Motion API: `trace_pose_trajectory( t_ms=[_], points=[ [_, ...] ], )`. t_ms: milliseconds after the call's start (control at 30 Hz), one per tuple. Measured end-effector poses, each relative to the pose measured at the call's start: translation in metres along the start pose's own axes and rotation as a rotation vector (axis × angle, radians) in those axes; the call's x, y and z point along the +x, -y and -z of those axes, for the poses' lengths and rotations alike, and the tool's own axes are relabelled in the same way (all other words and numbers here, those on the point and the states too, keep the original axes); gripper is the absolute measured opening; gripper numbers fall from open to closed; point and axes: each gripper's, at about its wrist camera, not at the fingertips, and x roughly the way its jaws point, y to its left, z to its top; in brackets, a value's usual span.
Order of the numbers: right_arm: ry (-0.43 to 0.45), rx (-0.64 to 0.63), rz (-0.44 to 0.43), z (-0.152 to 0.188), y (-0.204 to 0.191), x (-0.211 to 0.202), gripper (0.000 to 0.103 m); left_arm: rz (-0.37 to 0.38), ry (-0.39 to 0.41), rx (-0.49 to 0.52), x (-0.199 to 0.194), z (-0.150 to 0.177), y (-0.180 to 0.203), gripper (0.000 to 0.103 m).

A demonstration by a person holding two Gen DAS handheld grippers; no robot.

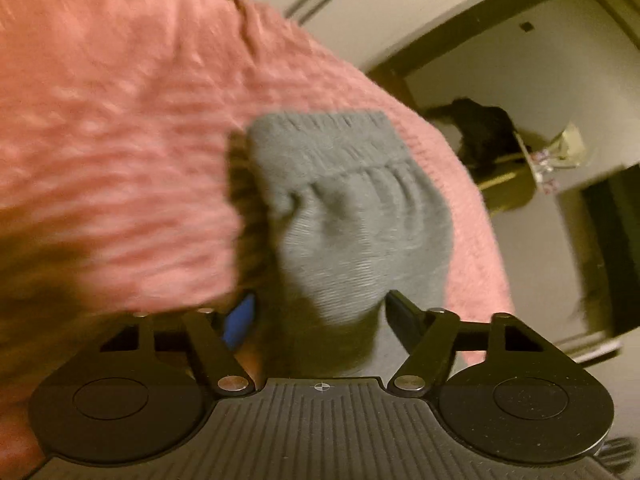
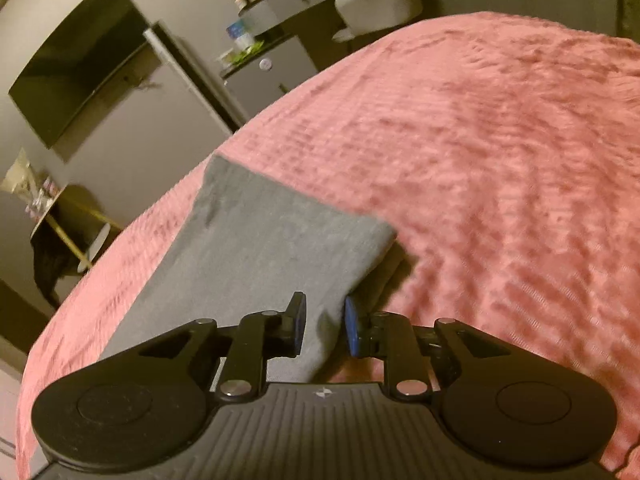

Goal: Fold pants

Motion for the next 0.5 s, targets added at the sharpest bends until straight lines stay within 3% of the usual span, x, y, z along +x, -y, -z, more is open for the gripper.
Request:
trace_pose_trajectory(
  t_ms=[100,200,267,333,400,433,500],
  points=[
    [0.003,-0.015,-0.001,0.002,-0.008,-0.002,0.02,-0.016,-0.026,-0.006,0.007,-0.008,0.012,0.017],
    [0.034,-0.013,-0.008,-0.001,-0.013,-0.009,0.02,0.012,0.1,0.166,-0.021,-0.002,0.041,0.017],
    [0.063,-0.031,-0.008,-0.003,-0.016,-0.013,0.02,-0.048,0.179,0.332,-0.035,0.008,0.059,0.023],
    [0.08,-0.059,-0.002,-0.004,-0.02,-0.014,0.02,-0.24,0.247,0.413,-0.036,0.02,0.069,0.052],
    [0.078,-0.073,-0.006,-0.004,-0.025,-0.012,0.02,-0.363,0.312,0.431,-0.038,0.026,0.072,0.073],
    [0.067,-0.077,-0.021,-0.004,-0.027,-0.01,0.02,-0.397,0.35,0.429,-0.042,0.028,0.075,0.074],
    [0.04,-0.081,-0.056,0.0,-0.033,-0.005,0.021,-0.341,0.371,0.441,-0.049,0.037,0.083,0.075]
  ],
)
